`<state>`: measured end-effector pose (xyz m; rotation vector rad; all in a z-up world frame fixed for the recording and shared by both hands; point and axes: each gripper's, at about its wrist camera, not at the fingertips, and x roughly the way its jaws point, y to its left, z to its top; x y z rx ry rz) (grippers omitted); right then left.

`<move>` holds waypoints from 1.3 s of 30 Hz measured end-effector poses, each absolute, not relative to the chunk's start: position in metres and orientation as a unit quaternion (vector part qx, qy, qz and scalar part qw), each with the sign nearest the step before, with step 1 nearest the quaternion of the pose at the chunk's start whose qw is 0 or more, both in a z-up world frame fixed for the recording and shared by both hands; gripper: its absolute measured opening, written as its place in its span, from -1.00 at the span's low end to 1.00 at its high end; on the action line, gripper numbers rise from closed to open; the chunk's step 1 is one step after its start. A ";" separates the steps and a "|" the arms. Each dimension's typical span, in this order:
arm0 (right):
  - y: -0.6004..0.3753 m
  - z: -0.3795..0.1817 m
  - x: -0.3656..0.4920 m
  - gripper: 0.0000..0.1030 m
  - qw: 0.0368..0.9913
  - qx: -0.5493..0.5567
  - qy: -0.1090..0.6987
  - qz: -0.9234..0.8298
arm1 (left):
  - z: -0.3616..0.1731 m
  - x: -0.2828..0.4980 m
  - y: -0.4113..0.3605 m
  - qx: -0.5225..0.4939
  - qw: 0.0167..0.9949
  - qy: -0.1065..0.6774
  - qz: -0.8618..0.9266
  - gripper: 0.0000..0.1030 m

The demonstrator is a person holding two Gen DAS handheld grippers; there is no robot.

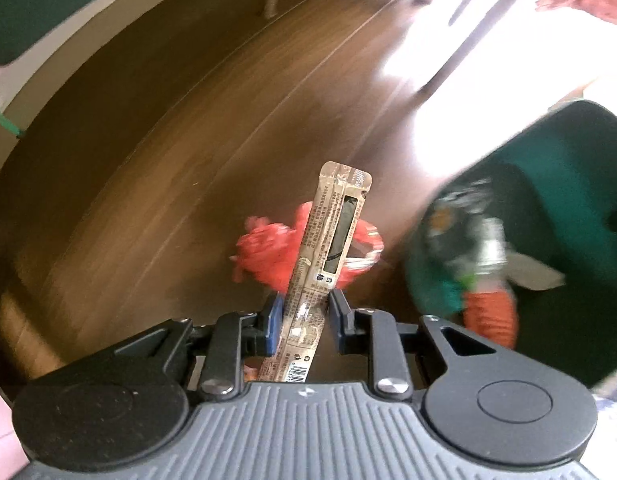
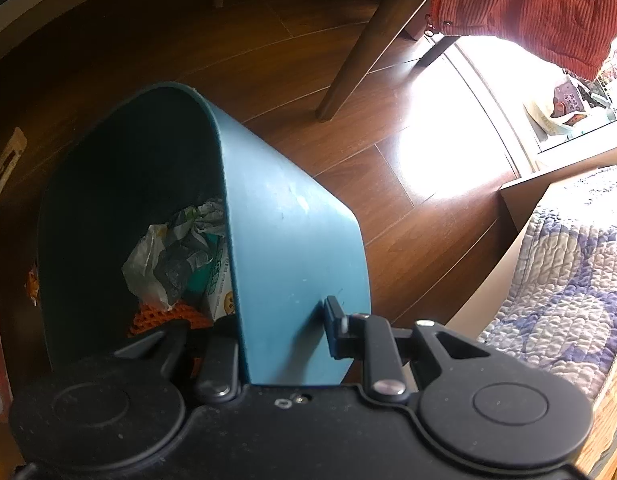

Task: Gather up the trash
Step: 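Carry the stick wrapper into the teal wastebasket and open the left tool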

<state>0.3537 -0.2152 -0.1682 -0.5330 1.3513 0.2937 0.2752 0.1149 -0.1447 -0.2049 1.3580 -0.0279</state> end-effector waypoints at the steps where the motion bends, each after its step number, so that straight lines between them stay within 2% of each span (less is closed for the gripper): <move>1: -0.215 -0.168 0.353 -0.55 0.738 -0.243 0.615 0.134 | -0.134 0.273 0.110 -0.102 0.775 0.623 -0.021 -0.54; 7: -0.218 -0.168 0.352 -0.55 0.740 -0.245 0.611 0.138 | -0.097 0.264 0.069 -0.119 0.780 0.611 -0.073 -0.54; 13: -0.219 -0.167 0.351 -0.54 0.741 -0.241 0.611 0.138 | -0.096 0.270 0.018 -0.092 0.777 0.614 -0.107 -0.54; 26: -0.223 -0.170 0.351 -0.53 0.740 -0.236 0.614 0.137 | -0.147 0.322 -0.049 -0.073 0.764 0.628 -0.126 -0.54; 39: -0.222 -0.172 0.352 -0.52 0.740 -0.238 0.613 0.140 | -0.177 0.330 -0.070 -0.030 0.755 0.642 -0.128 -0.52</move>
